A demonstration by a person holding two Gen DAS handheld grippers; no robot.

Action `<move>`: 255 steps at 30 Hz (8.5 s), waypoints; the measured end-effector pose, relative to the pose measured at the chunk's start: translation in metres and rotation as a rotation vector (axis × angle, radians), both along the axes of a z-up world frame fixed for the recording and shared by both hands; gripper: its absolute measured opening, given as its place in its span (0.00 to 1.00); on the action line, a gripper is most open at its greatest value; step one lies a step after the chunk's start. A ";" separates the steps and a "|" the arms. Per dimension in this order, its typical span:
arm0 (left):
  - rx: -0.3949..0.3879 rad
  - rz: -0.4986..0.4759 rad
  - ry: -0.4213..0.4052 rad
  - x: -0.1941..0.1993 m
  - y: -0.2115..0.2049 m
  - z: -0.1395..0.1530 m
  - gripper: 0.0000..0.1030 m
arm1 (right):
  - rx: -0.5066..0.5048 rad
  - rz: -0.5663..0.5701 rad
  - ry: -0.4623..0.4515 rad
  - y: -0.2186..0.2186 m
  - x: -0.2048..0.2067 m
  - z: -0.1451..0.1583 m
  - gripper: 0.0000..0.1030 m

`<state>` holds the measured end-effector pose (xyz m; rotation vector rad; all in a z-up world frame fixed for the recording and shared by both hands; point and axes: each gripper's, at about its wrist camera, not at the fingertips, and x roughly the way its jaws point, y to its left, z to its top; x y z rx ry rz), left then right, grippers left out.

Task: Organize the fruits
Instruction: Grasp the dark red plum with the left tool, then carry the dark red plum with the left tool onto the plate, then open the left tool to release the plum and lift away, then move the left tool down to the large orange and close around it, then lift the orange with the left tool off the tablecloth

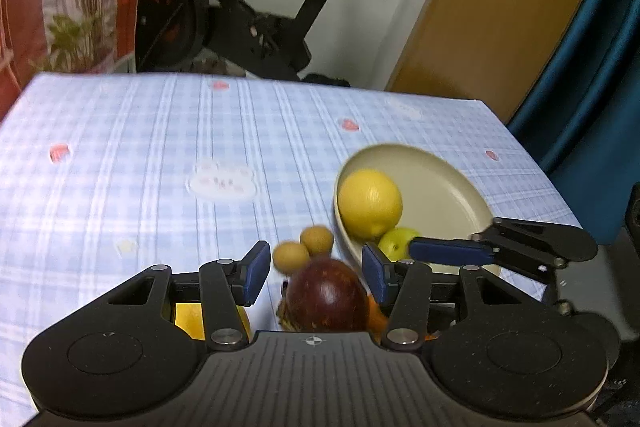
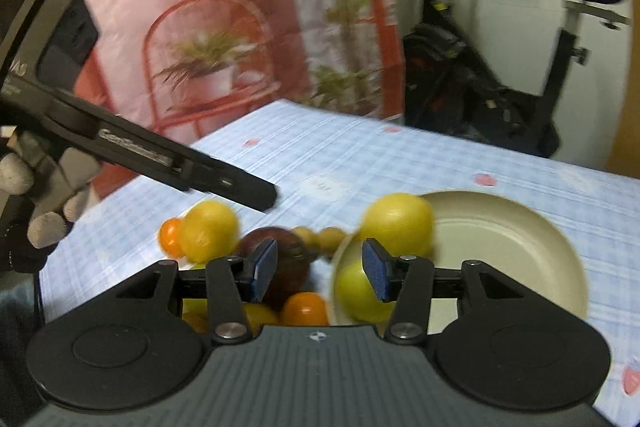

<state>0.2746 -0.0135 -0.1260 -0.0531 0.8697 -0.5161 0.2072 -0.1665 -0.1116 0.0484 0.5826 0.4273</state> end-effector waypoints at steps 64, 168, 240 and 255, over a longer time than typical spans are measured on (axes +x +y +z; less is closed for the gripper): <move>0.003 -0.187 -0.053 -0.006 -0.123 0.002 0.52 | 0.032 -0.132 -0.079 -0.071 -0.030 -0.004 0.61; -0.036 0.095 -0.136 -0.121 0.029 -0.019 0.46 | -0.017 -0.177 -0.095 0.003 -0.097 -0.035 0.58; 0.022 0.246 -0.075 -0.121 0.050 -0.031 0.43 | -0.271 0.045 -0.067 0.076 -0.042 -0.043 0.45; 0.077 0.243 -0.098 -0.125 0.042 -0.030 0.44 | -0.136 -0.040 -0.027 0.060 -0.052 -0.047 0.44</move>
